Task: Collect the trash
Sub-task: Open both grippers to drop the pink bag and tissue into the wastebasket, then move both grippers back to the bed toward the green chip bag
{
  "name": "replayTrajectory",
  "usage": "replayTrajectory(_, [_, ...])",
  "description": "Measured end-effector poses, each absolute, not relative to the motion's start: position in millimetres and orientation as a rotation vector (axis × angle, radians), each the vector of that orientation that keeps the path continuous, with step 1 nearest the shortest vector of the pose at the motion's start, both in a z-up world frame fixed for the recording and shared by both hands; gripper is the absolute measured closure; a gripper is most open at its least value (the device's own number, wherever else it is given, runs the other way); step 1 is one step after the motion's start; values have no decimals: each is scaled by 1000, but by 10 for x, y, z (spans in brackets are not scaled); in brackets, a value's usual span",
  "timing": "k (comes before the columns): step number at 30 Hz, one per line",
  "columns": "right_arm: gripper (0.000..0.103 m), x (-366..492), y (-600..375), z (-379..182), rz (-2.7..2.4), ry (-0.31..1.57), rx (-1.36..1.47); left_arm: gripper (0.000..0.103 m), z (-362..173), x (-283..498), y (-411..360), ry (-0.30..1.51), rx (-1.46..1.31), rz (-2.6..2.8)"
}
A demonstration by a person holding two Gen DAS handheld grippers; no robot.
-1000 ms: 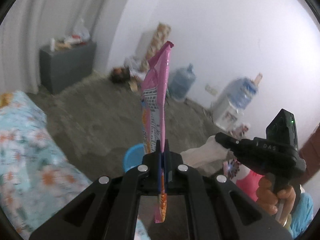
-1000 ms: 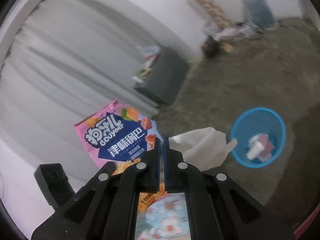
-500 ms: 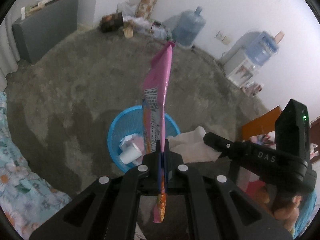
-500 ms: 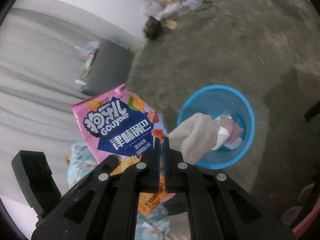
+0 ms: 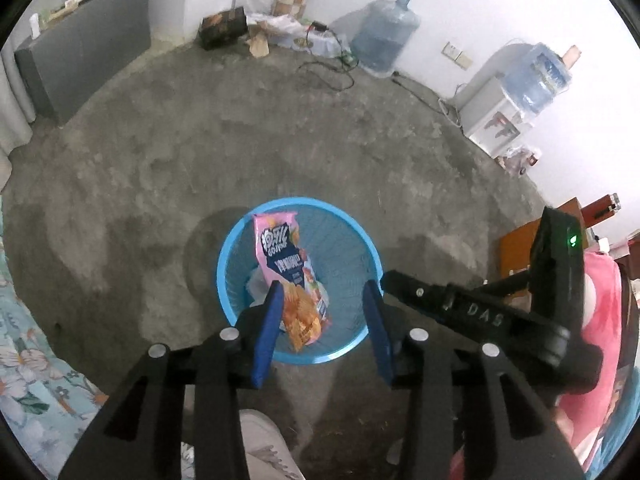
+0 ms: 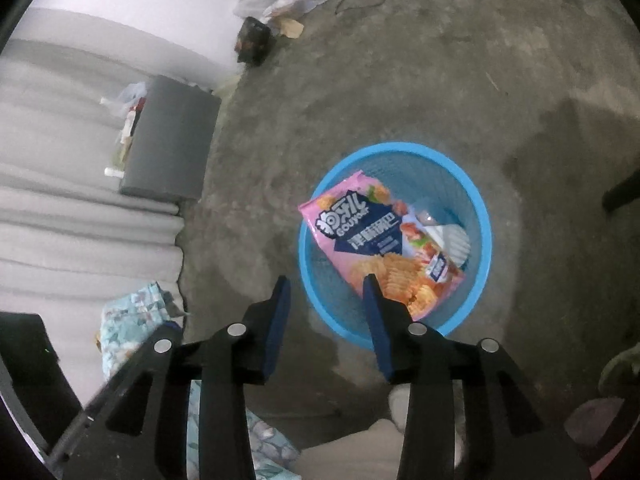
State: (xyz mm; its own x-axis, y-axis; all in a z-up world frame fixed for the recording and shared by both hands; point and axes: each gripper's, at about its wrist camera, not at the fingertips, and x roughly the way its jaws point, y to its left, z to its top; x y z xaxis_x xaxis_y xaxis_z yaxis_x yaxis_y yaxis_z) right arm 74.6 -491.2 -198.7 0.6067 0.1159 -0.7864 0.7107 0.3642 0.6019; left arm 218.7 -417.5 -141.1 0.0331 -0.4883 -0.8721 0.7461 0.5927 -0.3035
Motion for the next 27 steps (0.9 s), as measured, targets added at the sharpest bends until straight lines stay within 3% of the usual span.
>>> replayTrajectory(10, [50,676,-4601,-1492,-455,823,985,52,-637,1937,-3700,1077,210,-1004])
replayTrajectory(17, [45,628,-4214,-1049,-410,788,836,41,-103,1705,-3107,979,163,-993])
replayTrajectory(27, [27,603,-3626,-531,-342,743,645,31,384,1244,-2098,850,103,-962])
